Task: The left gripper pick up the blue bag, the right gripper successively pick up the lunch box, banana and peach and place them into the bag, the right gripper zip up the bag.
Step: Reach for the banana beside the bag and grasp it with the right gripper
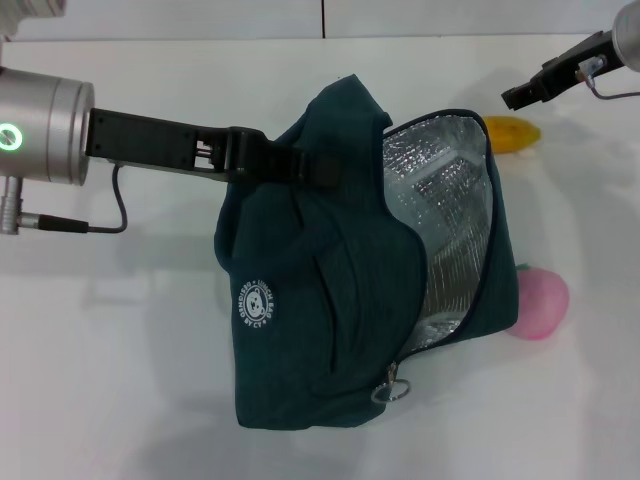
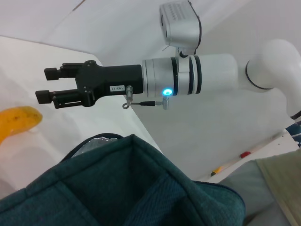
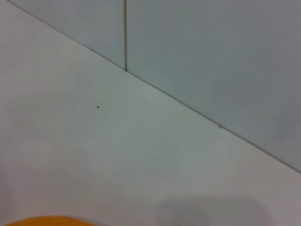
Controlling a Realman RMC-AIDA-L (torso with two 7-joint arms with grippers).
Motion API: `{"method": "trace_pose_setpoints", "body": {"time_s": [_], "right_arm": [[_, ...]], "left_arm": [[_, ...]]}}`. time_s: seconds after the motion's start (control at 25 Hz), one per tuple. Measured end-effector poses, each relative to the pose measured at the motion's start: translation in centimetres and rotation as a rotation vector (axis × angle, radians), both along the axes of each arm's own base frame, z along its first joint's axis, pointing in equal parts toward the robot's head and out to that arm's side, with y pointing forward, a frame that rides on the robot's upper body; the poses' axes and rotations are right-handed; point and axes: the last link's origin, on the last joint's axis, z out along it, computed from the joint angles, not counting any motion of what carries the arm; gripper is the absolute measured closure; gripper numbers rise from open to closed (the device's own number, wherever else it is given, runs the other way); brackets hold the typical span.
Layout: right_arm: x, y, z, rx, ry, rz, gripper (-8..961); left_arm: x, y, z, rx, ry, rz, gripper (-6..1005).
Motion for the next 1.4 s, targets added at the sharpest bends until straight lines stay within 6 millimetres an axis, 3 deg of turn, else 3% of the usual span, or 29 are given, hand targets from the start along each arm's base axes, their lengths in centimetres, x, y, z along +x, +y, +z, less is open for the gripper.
{"method": "trace_pose_setpoints", "body": {"time_s": [0.36,1.4], "right_arm": [[1.1,0.0,-0.8,0.024,-0.025,0.014,227],[1.7,-0.7,-3.3,0.032,-0.053,0.084,228]], "left_arm": [[0.1,0.3,-0.1,0.011,0.001,-0.001,958],[0.0,0.3,-0.1,0.022,0.001,-0.015,957]]}}
